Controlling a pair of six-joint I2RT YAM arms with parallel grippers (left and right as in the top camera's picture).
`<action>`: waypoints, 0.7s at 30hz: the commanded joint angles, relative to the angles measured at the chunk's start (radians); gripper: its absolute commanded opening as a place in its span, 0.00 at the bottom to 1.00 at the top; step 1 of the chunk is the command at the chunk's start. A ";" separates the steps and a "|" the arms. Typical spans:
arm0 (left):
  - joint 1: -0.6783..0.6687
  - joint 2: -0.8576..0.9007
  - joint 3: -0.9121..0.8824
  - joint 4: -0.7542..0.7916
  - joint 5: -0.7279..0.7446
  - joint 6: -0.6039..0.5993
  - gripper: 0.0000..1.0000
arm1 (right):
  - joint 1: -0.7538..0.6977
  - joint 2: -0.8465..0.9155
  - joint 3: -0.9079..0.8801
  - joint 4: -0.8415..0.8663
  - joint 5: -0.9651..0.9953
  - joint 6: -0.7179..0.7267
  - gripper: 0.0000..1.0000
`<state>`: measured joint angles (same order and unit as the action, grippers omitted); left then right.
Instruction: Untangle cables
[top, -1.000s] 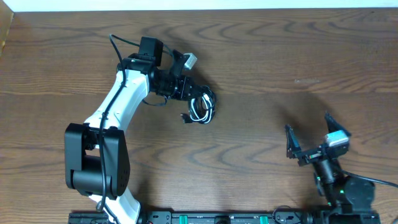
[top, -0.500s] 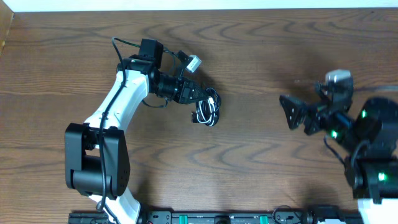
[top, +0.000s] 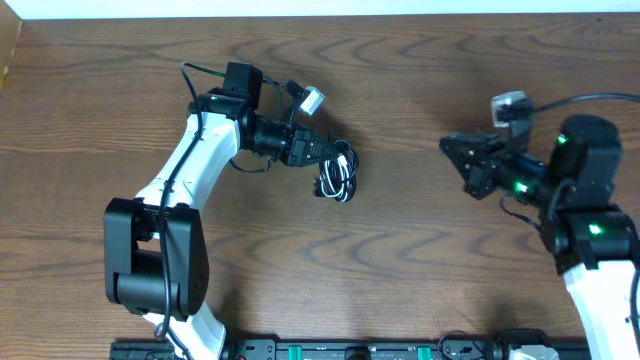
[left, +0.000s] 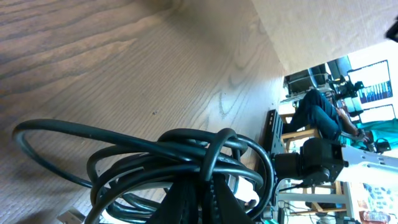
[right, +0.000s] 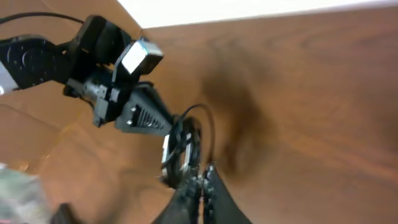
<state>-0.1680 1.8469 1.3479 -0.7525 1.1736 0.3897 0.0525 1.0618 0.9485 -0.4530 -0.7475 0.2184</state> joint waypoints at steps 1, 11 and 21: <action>0.004 -0.003 -0.003 -0.002 0.047 0.012 0.07 | 0.061 0.066 0.017 0.009 -0.041 0.114 0.01; 0.004 -0.003 -0.003 -0.010 0.046 -0.002 0.07 | 0.307 0.415 0.017 0.286 0.012 0.488 0.27; 0.004 -0.003 -0.003 -0.009 0.045 -0.002 0.07 | 0.348 0.526 0.017 0.391 0.011 0.623 0.04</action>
<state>-0.1635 1.8469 1.3468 -0.7586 1.1721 0.3885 0.3981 1.5780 0.9531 -0.0628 -0.7395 0.7822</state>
